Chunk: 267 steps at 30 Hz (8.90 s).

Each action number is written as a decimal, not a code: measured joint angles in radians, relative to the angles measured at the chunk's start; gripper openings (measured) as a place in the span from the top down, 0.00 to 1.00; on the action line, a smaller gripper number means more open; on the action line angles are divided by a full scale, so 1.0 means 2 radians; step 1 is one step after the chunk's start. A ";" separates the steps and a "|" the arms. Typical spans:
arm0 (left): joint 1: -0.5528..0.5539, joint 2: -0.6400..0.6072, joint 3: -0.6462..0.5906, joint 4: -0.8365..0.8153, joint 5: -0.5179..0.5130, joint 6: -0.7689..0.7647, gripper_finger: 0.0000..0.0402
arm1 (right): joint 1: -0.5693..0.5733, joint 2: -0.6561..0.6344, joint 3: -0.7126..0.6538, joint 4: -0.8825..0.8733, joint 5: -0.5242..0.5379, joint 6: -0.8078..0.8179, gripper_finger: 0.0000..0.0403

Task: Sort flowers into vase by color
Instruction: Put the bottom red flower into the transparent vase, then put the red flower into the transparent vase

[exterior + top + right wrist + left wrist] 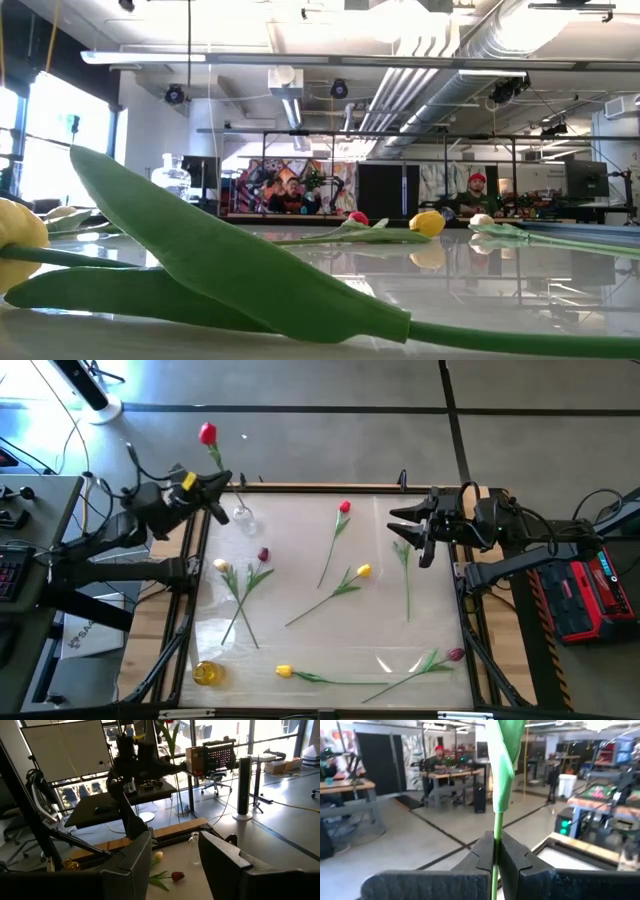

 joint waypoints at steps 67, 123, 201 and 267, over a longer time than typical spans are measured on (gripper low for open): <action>0.152 0.035 -0.278 0.111 -0.012 -0.203 0.72 | 0.000 0.000 0.000 0.000 0.000 0.000 0.62; -0.014 0.180 0.000 0.106 0.252 -0.122 0.58 | 0.000 0.000 0.000 0.000 0.000 0.000 0.62; -0.136 0.236 0.007 0.218 0.196 -0.075 0.58 | 0.000 0.009 0.000 -0.013 -0.025 0.168 0.62; -0.094 0.188 0.007 0.036 0.208 -0.220 0.58 | -0.181 0.345 0.000 -0.159 -0.100 0.549 0.62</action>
